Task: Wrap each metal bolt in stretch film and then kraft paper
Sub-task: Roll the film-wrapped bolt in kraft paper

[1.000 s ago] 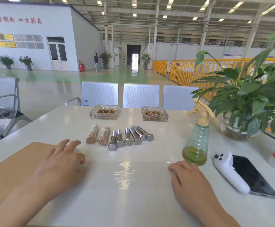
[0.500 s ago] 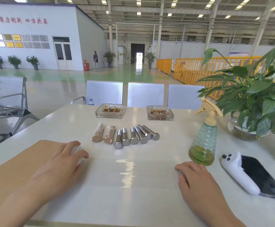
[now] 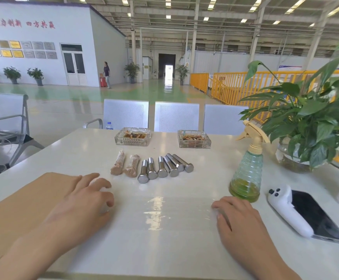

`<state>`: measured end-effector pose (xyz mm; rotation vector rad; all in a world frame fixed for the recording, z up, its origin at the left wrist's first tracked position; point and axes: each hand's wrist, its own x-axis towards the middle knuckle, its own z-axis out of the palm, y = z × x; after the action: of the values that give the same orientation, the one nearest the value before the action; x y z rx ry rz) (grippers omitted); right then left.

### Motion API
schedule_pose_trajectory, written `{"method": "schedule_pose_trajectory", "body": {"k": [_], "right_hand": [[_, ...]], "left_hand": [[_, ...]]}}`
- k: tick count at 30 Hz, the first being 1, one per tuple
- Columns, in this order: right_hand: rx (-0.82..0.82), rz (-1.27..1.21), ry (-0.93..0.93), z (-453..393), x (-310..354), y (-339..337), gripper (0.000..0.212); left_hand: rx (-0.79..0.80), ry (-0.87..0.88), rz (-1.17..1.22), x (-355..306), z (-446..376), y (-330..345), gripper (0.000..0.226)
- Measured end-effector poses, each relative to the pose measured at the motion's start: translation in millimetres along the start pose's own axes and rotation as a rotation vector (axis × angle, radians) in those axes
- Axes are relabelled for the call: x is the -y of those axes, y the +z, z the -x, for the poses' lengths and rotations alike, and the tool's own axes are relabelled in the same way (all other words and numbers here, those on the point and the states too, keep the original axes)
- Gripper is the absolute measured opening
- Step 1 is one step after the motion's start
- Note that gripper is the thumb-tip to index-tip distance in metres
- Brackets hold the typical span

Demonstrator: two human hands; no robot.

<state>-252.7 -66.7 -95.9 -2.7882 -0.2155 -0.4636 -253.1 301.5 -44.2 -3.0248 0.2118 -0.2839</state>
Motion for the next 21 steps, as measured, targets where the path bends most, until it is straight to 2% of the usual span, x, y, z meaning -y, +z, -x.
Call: {"method": "schedule_pose_trajectory", "body": {"k": [11,14,17,19,21], "right_hand": [[0.022,-0.006,-0.018,1.9,-1.3,0.3,0.028],[0.025,0.005,-0.021,2.2,-2.1,0.5,0.027],[0.022,-0.005,-0.017,2.9,-2.4,-0.7,0.027],[0.021,-0.005,-0.018,3.3,-2.4,-0.9,0.026],[0.023,-0.008,-0.013,3.6,-2.1,-1.4,0.026]], "left_hand": [[0.059,-0.013,-0.100,-14.3,-1.9,-3.4,0.016],[-0.034,0.045,-0.029,-13.3,-2.0,-0.4,0.014],[-0.211,0.080,0.155,-7.7,1.9,2.1,0.018],[-0.304,-0.007,0.328,3.8,1.7,1.5,0.023],[-0.343,-0.171,0.443,24.2,-1.7,3.2,0.031]]}}
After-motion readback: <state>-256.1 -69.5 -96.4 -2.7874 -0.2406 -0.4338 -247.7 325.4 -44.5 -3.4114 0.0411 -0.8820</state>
